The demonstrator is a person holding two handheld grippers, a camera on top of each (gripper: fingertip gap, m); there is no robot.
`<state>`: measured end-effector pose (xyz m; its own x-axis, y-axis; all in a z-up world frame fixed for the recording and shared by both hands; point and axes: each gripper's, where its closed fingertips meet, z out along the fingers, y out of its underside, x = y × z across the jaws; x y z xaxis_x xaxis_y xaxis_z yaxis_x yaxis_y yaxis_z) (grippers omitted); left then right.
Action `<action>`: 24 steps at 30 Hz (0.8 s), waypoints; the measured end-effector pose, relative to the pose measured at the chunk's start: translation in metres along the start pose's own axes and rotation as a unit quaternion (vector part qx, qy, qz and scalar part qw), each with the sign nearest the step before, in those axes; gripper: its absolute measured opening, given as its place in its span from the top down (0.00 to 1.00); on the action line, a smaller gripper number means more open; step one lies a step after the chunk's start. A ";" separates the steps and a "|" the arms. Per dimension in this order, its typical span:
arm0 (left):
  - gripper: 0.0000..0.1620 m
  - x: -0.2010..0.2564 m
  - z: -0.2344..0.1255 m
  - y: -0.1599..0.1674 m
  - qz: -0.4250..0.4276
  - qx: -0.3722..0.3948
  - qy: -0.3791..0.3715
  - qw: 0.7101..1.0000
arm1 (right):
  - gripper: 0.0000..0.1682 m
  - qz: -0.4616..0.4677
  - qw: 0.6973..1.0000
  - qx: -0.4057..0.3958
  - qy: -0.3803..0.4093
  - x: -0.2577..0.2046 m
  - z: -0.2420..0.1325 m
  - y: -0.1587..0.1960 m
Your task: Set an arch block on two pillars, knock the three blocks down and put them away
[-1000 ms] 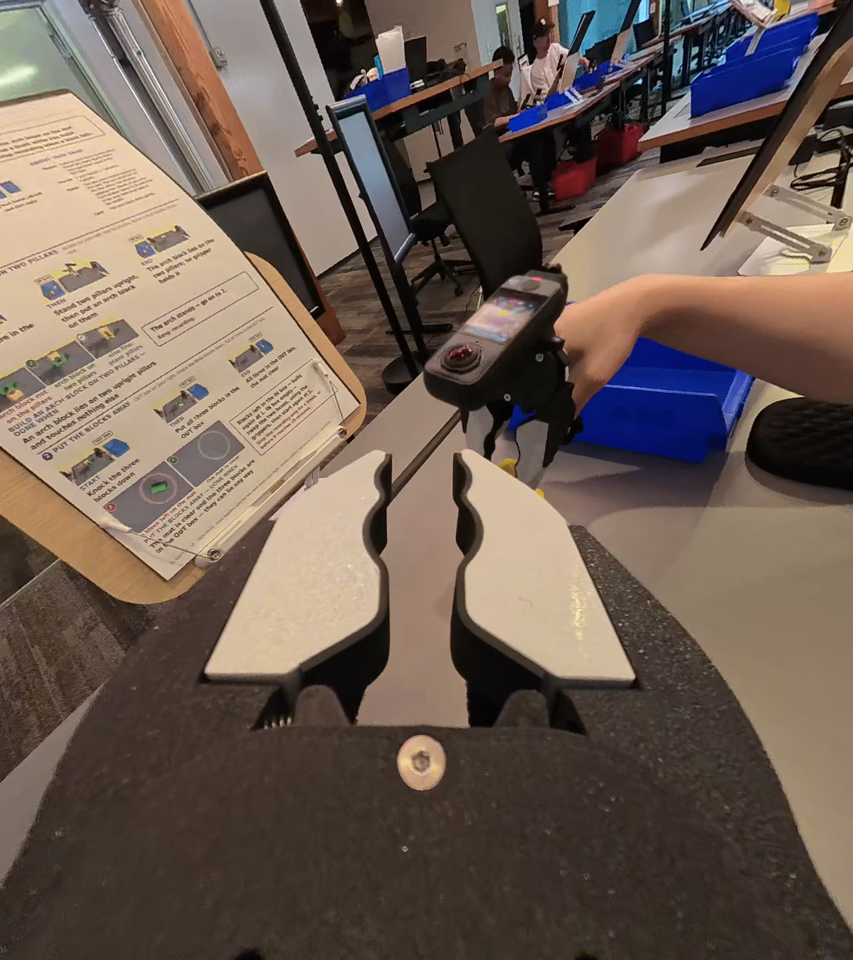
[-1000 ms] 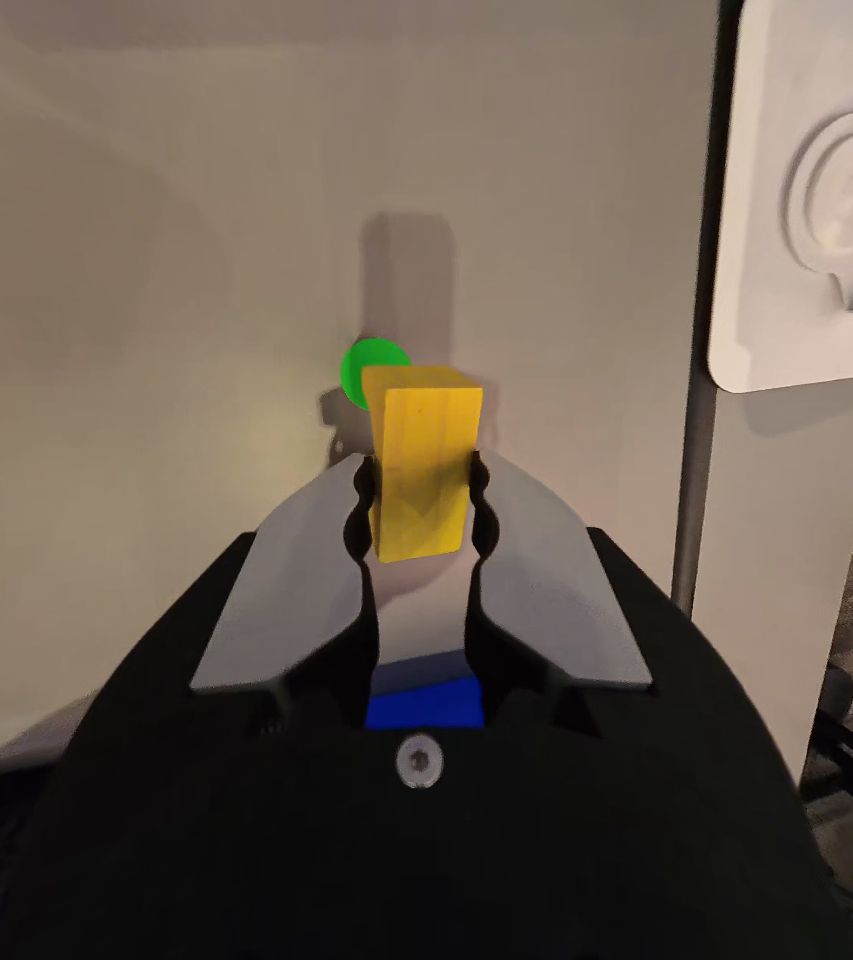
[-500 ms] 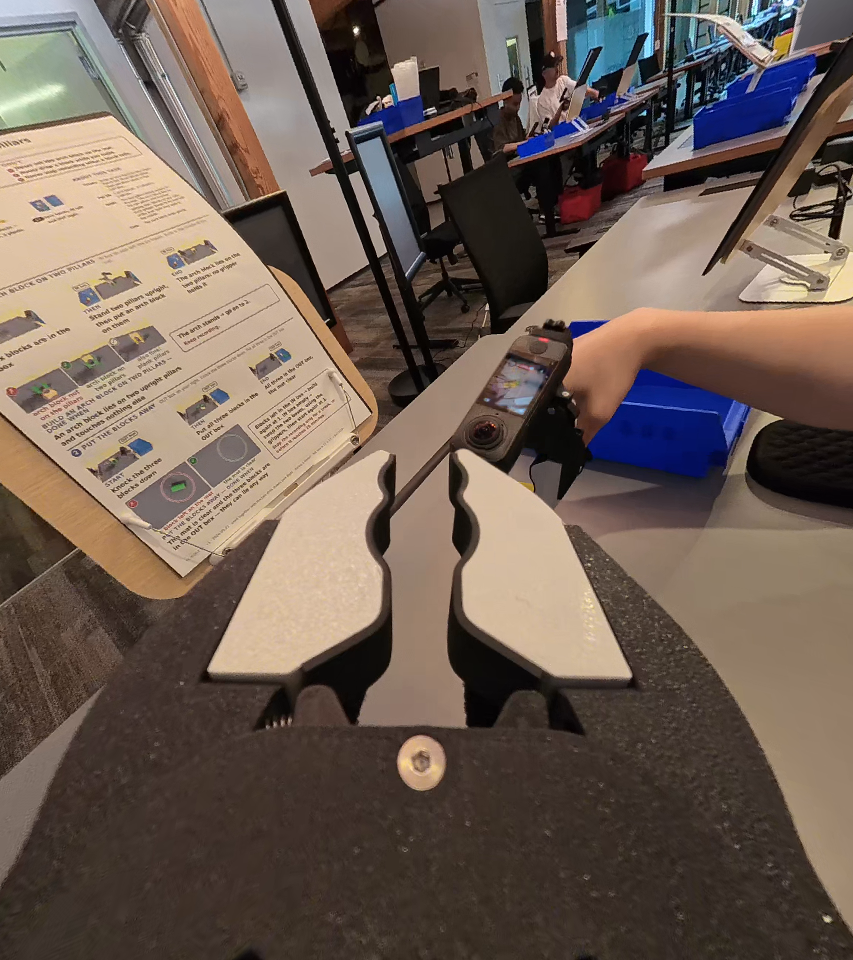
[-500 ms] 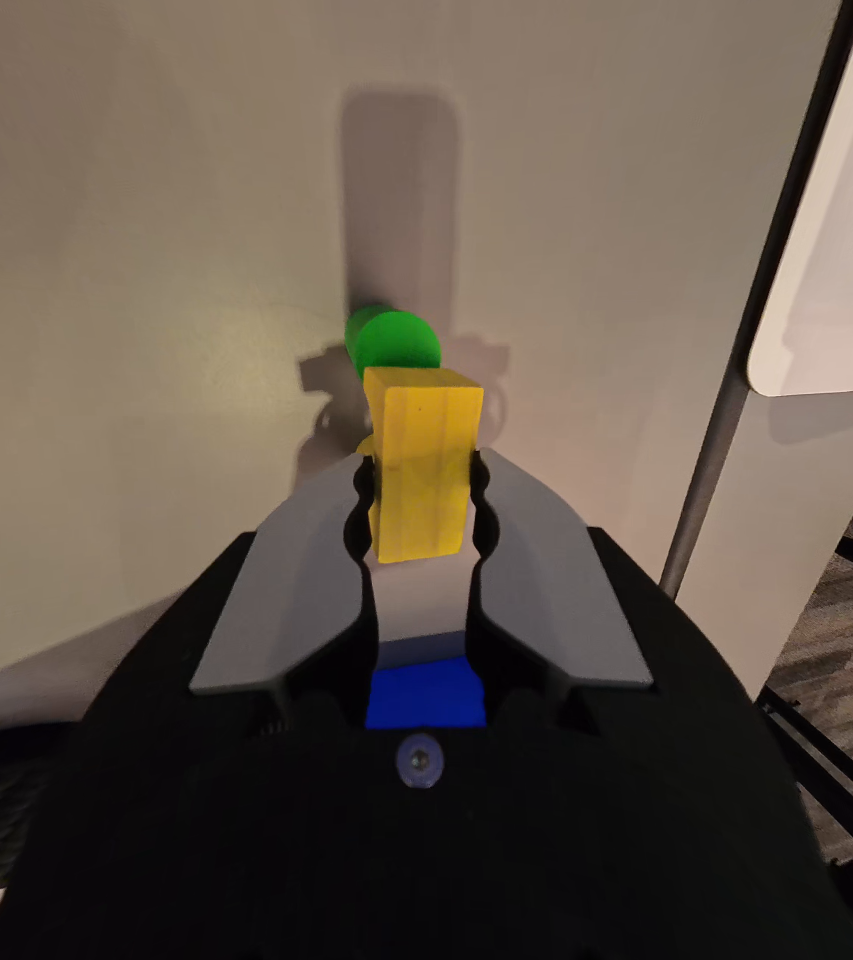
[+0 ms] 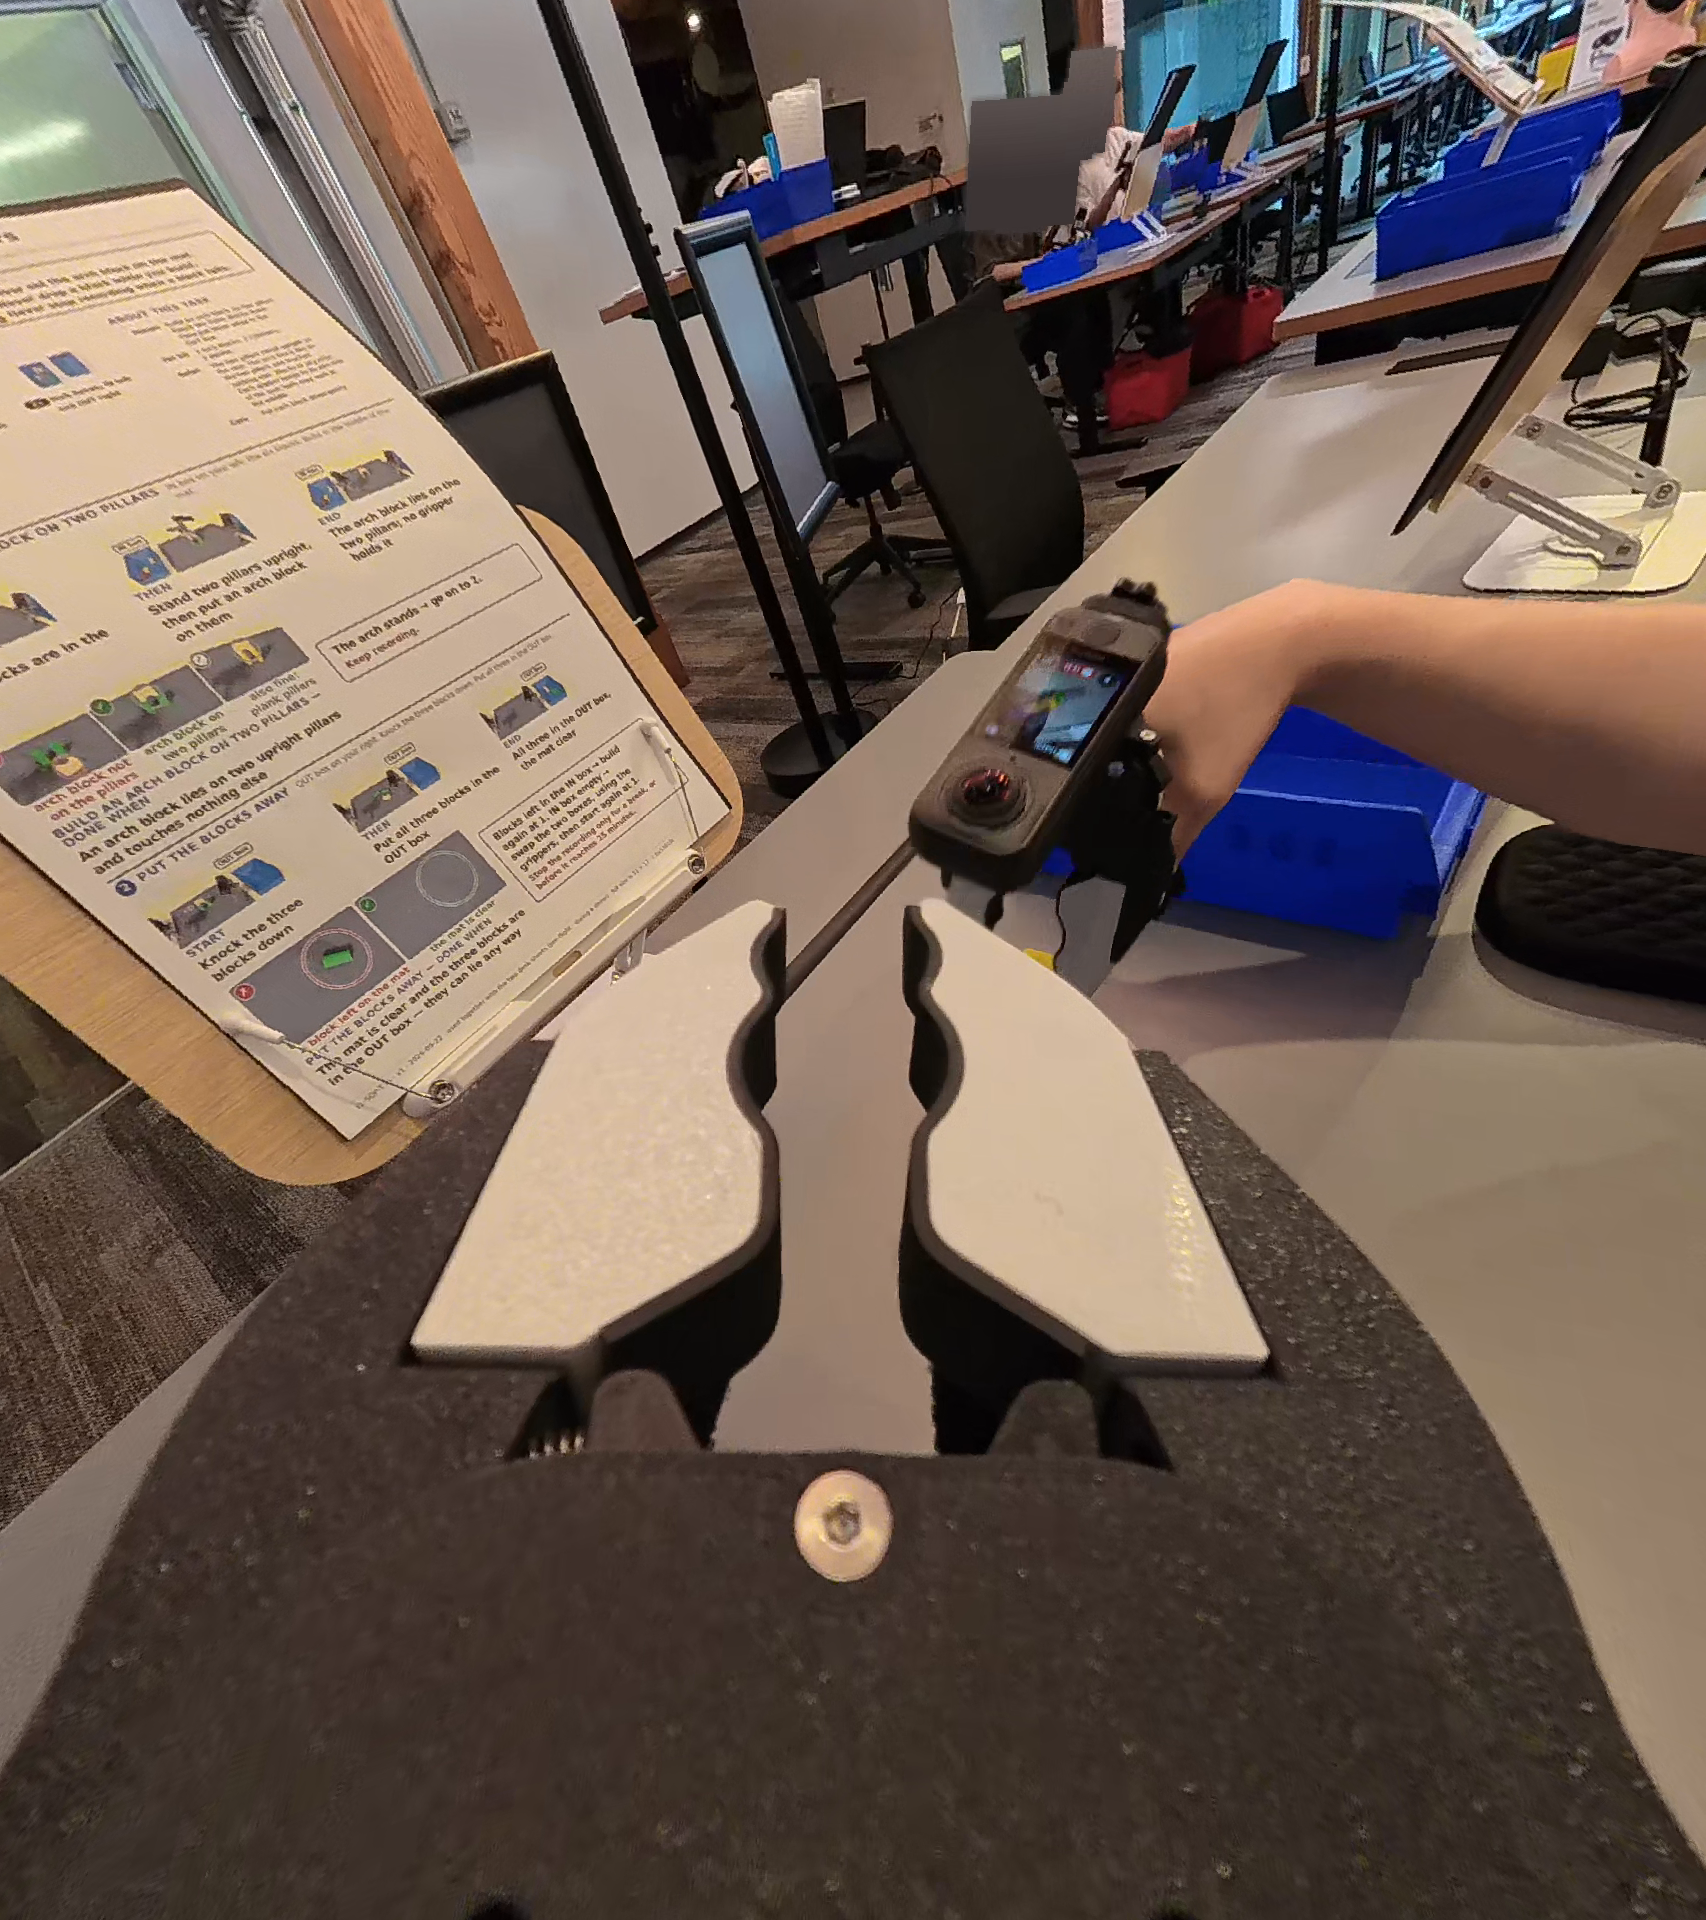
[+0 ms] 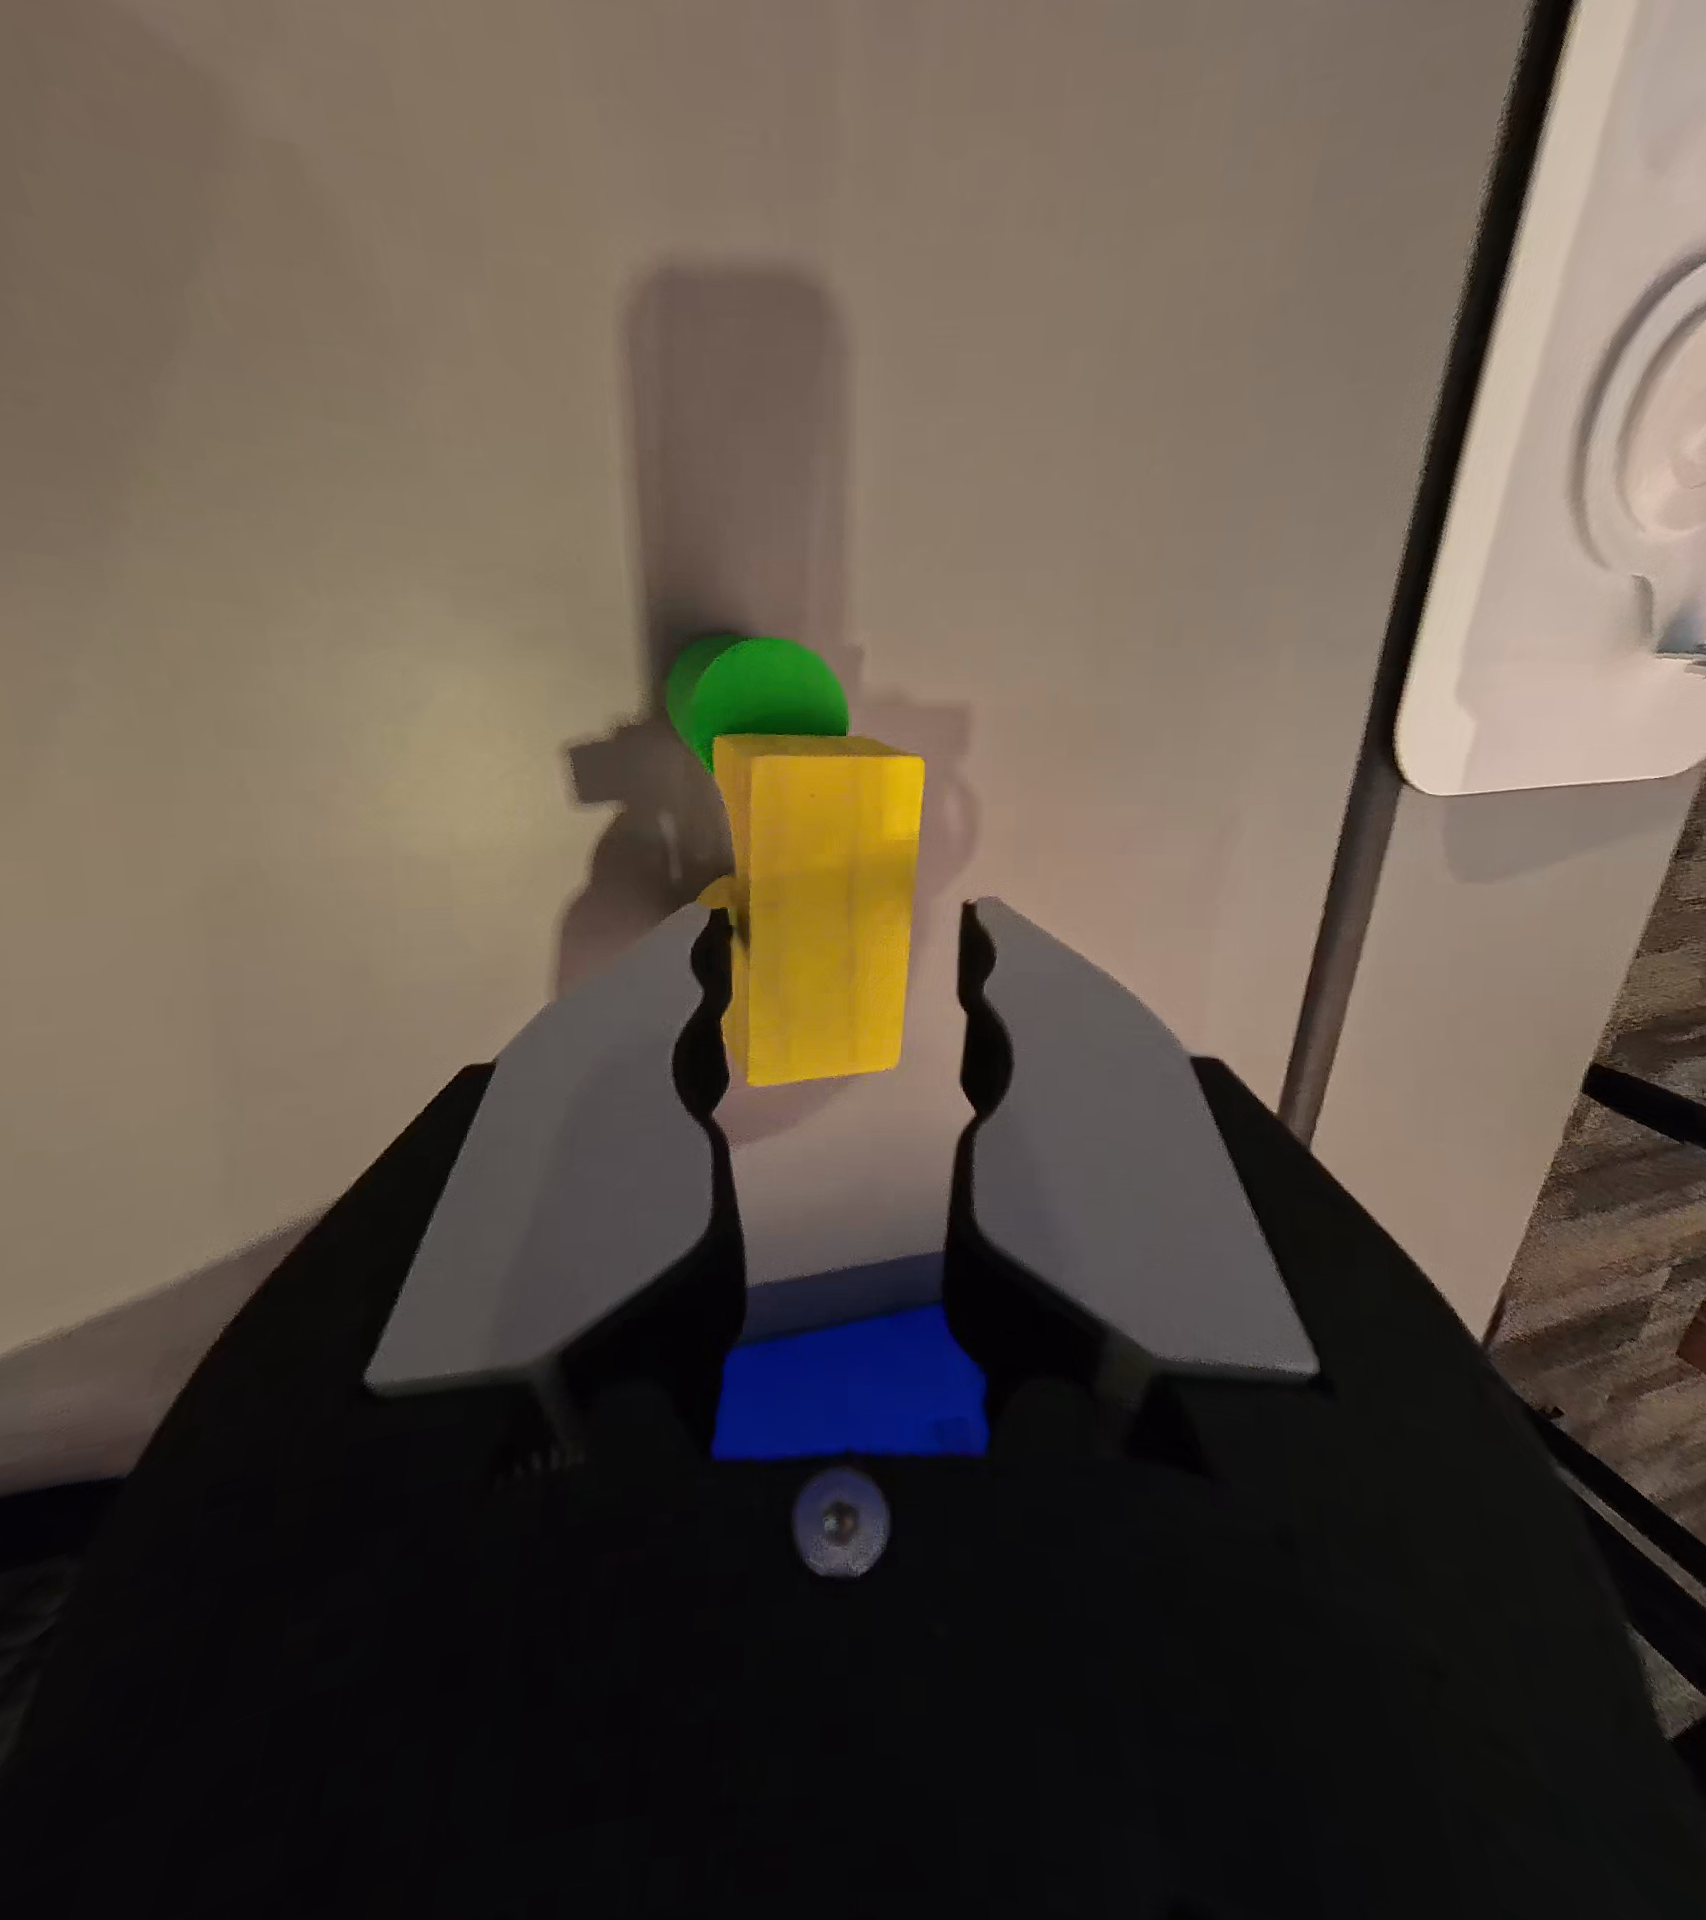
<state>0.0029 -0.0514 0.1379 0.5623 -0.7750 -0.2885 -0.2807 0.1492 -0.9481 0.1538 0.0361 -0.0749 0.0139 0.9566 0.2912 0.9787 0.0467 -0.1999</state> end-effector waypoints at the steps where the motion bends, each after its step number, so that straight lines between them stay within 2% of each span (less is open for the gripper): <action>1: 0.87 -0.001 -0.001 0.000 0.001 0.000 -0.002 1.000 | 0.74 0.005 1.000 0.012 0.008 0.002 -0.006 -0.001; 5: 0.87 -0.007 -0.008 -0.005 -0.005 0.014 -0.010 1.000 | 0.73 0.039 0.992 0.115 0.032 0.000 -0.045 -0.010; 10: 0.86 -0.010 -0.018 -0.014 -0.047 0.049 0.009 0.998 | 0.74 0.084 0.946 0.310 0.043 -0.012 -0.115 -0.015; 14: 0.81 -0.005 -0.023 -0.022 -0.087 0.091 0.051 0.991 | 0.73 0.140 0.886 0.428 0.106 0.006 -0.170 0.003; 17: 0.79 0.001 -0.027 -0.030 -0.100 0.135 0.074 0.983 | 0.71 0.186 0.818 0.531 0.123 0.019 -0.206 0.017; 20: 0.78 0.002 -0.026 -0.035 -0.103 0.166 0.071 0.978 | 0.64 0.223 0.759 0.598 0.126 0.030 -0.221 0.036; 24: 0.74 0.004 -0.015 -0.024 -0.110 0.141 0.072 0.981 | 0.64 0.261 0.729 0.620 0.126 0.042 -0.221 0.056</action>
<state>0.0005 -0.0669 0.1616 0.4635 -0.8833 -0.0700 0.0737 0.1172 -0.9904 0.2544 0.0157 0.1331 0.5083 0.8611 0.0035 -0.1095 0.0686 -0.9916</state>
